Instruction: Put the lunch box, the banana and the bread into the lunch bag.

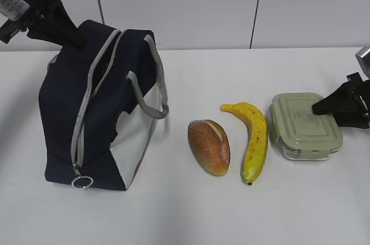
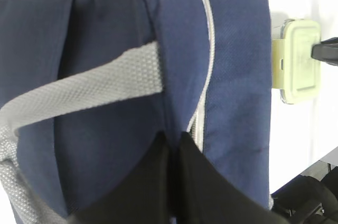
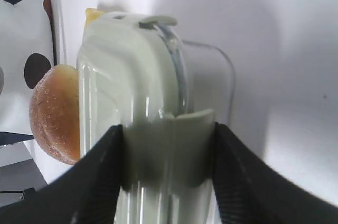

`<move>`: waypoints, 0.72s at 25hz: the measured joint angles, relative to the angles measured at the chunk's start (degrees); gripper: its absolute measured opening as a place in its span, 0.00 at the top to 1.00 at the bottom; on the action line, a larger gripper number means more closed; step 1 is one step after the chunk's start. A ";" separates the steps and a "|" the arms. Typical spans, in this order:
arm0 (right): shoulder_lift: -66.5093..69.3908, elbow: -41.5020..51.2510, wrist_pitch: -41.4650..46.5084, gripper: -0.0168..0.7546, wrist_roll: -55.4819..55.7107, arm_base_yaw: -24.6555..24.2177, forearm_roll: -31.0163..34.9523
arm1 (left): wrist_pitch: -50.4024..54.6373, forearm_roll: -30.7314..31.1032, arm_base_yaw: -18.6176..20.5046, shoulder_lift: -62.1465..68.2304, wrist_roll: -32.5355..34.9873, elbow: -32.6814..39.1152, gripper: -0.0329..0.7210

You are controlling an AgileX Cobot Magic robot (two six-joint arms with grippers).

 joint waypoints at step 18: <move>-9.45 0.21 -3.36 0.52 7.58 0.38 -1.99 | -0.05 -2.20 0.00 0.00 0.00 0.00 0.96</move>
